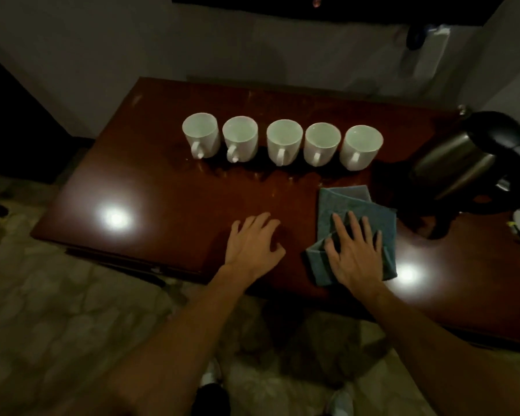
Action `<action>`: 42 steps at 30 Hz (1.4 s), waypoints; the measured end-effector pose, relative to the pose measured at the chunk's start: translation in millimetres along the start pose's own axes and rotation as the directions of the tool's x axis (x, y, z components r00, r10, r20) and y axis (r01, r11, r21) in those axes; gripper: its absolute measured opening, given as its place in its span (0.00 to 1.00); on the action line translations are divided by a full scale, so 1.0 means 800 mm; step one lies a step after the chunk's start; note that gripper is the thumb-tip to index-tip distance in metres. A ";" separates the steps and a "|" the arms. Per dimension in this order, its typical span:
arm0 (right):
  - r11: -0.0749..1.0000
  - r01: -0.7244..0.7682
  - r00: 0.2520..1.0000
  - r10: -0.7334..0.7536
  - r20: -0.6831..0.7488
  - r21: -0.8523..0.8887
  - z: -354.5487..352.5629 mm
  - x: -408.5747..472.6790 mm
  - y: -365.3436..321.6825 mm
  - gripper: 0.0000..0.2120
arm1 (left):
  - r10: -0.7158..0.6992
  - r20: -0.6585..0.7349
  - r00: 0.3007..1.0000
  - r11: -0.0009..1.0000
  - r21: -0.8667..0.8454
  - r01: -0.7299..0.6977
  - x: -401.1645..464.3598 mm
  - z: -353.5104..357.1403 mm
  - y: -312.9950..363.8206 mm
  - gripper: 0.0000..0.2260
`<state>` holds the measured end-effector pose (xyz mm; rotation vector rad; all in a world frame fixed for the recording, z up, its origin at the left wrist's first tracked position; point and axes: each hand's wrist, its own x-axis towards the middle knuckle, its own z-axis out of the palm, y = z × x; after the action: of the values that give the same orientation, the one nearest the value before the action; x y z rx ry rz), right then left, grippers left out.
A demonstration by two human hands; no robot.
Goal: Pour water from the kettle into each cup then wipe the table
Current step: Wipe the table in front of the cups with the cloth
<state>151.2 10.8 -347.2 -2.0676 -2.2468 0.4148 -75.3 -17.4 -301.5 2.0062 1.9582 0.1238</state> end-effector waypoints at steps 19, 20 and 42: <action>0.893 0.446 0.879 -0.450 0.154 0.065 0.091 0.011 -0.370 0.31 | -0.351 -0.196 0.916 0.930 0.046 0.366 -0.069 -0.080 -0.291 0.22; 0.898 0.433 0.888 -0.440 0.135 0.075 0.088 0.011 -0.355 0.31 | -0.337 -0.189 0.922 0.936 0.039 0.350 -0.064 -0.076 -0.276 0.22; 0.994 -0.096 0.995 0.096 0.001 0.058 -0.007 -0.007 0.029 0.31 | 0.101 0.053 0.993 0.995 0.020 -0.102 0.053 0.026 0.092 0.26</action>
<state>175.6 7.8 -346.4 -2.1523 -2.1144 0.4777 3.2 20.9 -306.4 2.1021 1.8343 0.0734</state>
